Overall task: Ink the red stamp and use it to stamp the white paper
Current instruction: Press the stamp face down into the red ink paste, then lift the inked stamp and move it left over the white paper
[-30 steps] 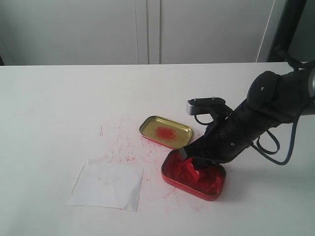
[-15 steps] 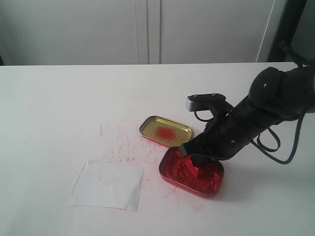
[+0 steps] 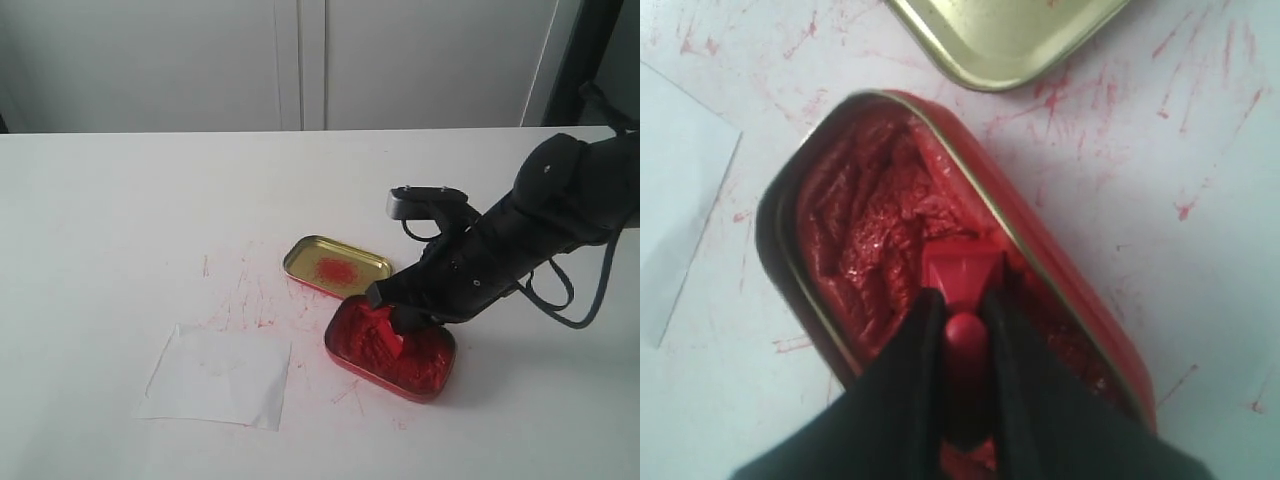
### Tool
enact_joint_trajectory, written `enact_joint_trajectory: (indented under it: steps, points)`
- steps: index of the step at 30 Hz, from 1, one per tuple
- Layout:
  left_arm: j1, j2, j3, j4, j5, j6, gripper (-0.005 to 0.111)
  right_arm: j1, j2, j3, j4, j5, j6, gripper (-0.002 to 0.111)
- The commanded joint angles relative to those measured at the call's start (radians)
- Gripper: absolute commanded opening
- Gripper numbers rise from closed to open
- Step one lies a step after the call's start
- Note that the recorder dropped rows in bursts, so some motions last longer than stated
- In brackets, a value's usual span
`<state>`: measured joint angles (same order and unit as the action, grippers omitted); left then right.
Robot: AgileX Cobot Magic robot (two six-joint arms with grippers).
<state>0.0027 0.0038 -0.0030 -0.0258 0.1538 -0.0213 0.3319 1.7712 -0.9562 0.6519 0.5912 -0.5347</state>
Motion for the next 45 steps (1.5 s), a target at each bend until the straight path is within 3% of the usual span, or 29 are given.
enact_joint_trajectory:
  steps: [1,28,36,45]
  points:
    - [-0.003,-0.004,0.003,0.001,-0.004,-0.001,0.0,-0.018,-0.005,-0.001,0.011,0.014,-0.003,0.0]
    - [-0.003,-0.004,0.003,0.001,-0.004,-0.001,0.0,-0.004,-0.059,-0.008,0.027,0.002,0.046,0.0]
    - [-0.003,-0.004,0.003,0.001,-0.004,-0.001,0.0,0.1,-0.059,-0.084,-0.003,0.016,0.1,0.0]
    - [-0.003,-0.004,0.003,0.001,-0.004,-0.001,0.0,0.253,-0.056,-0.221,-0.245,0.068,0.329,0.0]
